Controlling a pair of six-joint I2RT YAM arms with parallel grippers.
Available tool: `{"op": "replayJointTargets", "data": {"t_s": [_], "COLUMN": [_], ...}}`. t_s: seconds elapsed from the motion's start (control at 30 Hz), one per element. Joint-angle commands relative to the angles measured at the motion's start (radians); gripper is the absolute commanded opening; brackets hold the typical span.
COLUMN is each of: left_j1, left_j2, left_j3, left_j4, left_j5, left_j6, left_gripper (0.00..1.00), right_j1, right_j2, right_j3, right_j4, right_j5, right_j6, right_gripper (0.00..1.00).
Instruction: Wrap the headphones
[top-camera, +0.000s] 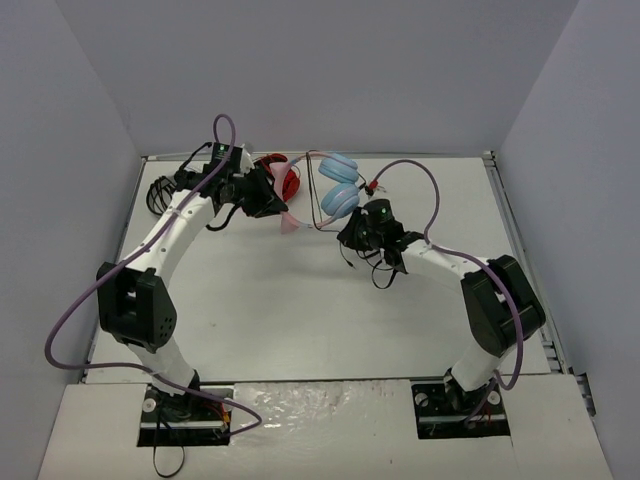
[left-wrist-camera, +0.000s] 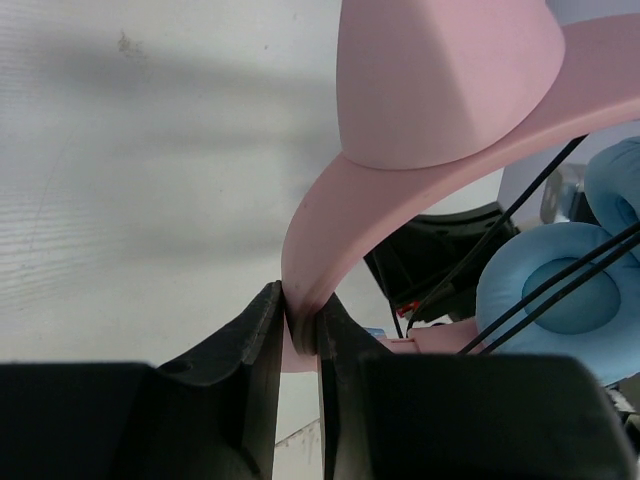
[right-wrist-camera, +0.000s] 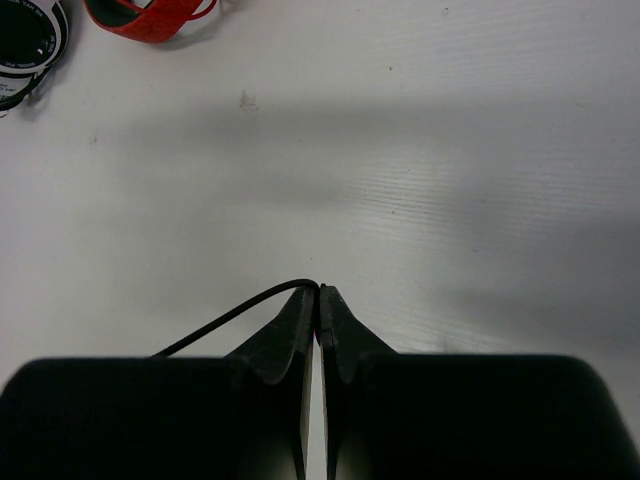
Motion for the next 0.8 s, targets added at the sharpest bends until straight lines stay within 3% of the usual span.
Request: {"op": "replayJointTargets", "data": {"t_s": [0.0,0.37,0.77], "left_j1": [0.001,-0.014,-0.014], "left_j2": [-0.137,-0.151,-0.21], "left_j3": [-0.015,-0.053,-0.161], "left_j4": [0.054,-0.115,0.078], "left_j5": [0.118,0.146,0.252], "left_j6": [0.04,0.219,0.162], "left_gripper": [0.0,0.0,0.0], "right_j1": [-0.022,-0.039,-0.039], "right_j2": [0.028,0.039,-0.042], "right_j3": [0.065,0.123,0.072], "right_j4": [0.039,0.033,0.073], "right_j5": [0.025,0.022,-0.001], "right_j6": [-0.043,-0.137,-0.184], "right_gripper": [0.0,0.0,0.0]}}
